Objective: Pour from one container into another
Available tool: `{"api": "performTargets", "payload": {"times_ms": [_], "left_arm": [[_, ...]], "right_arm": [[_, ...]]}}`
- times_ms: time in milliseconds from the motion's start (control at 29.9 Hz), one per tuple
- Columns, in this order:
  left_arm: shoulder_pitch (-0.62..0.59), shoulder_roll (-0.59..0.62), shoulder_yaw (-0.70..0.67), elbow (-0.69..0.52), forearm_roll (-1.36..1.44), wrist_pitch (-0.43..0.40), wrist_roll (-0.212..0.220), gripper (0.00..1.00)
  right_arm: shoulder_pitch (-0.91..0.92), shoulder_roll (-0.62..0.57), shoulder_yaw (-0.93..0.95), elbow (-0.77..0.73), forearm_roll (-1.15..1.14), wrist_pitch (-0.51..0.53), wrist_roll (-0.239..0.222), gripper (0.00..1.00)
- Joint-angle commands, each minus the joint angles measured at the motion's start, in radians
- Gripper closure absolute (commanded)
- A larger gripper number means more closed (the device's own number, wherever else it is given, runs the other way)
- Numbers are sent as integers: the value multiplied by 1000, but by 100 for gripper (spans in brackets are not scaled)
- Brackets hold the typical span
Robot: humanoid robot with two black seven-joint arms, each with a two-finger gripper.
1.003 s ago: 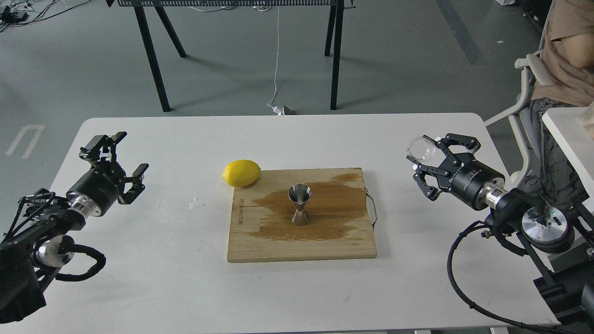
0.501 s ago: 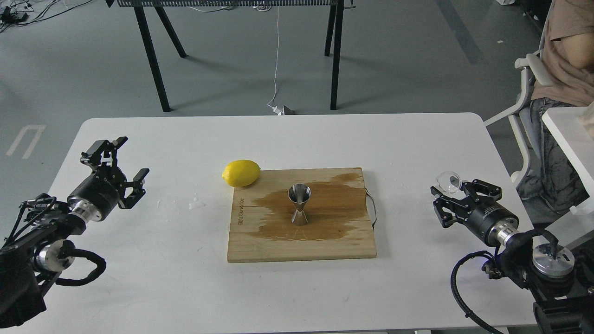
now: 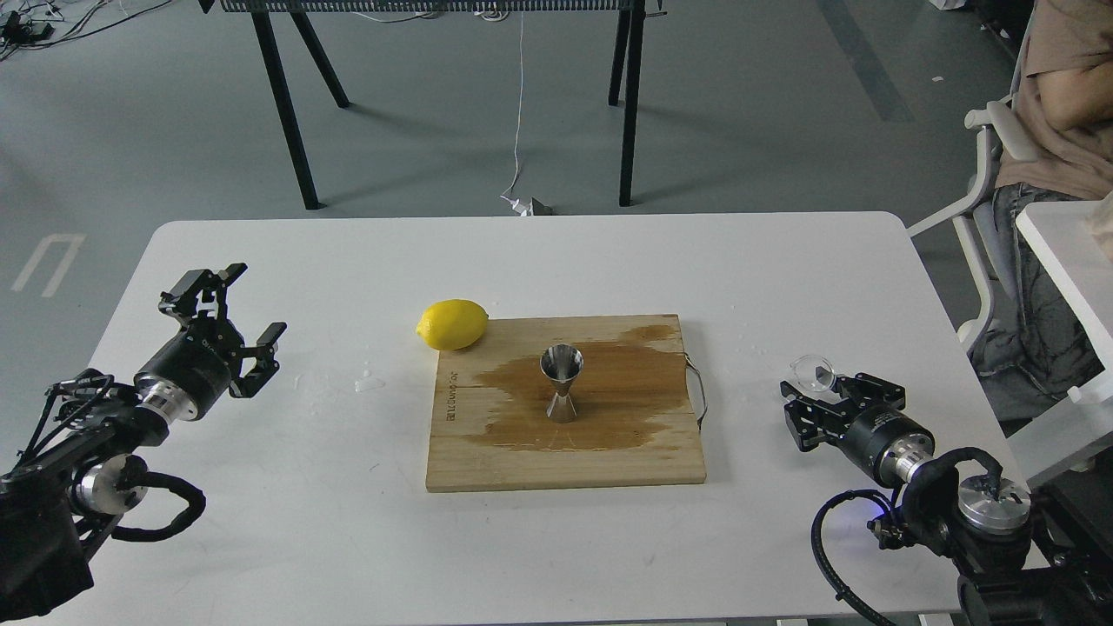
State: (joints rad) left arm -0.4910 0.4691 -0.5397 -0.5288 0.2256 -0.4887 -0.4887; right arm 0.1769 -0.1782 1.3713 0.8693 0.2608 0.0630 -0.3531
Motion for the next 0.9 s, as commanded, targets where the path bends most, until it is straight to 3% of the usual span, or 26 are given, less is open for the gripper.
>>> {"api": "performTargets", "payload": {"times_ms": [0, 501, 735, 869], "left_arm": [[-1, -1, 0, 0, 0, 0, 0, 3], [0, 3, 0, 0, 0, 0, 0, 3], [0, 2, 1, 0, 0, 0, 0, 3], [0, 2, 1, 1, 0, 0, 0, 3]], "right_arm": [[1, 0, 0, -1, 3, 0, -1, 48], [-2, 0, -1, 2, 5, 0, -1, 35], [-14, -4, 0, 14, 14, 0, -3, 3], [-31, -12, 8, 43, 17, 0, -4, 2]]}}
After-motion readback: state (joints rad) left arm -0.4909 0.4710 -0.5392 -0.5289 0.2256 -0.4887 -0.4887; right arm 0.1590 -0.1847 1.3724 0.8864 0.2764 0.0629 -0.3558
